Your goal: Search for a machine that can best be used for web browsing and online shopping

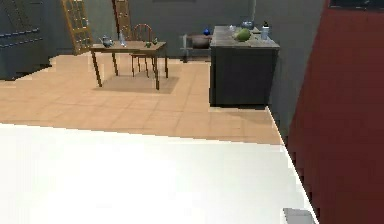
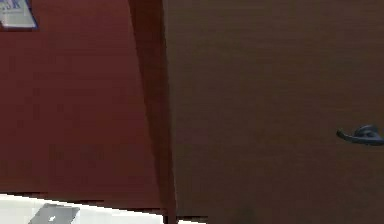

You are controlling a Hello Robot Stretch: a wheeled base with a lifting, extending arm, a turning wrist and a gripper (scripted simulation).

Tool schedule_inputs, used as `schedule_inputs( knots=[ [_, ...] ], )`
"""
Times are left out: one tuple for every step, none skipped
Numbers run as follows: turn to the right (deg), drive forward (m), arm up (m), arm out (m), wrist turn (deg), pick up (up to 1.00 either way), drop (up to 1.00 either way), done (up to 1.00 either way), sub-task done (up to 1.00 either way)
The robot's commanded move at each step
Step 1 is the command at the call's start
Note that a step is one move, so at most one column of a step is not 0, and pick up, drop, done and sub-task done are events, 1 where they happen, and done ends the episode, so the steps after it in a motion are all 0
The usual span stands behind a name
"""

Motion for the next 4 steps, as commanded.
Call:
schedule_inputs(
  knots=[
    [6.0,0.0,0.0,0.0,0.0,0.0,0.0,0.0,0.0],
    [0.0,0.8,0.0,0.0,0.0,0.0,0.0,0.0,0.0],
    [-45.0,0.0,0.0,0.0,0.0,0.0,0.0,0.0,0.0],
    [-24.0,0.0,0.0,0.0,0.0,0.0,0.0,0.0,0.0]
  ],
)
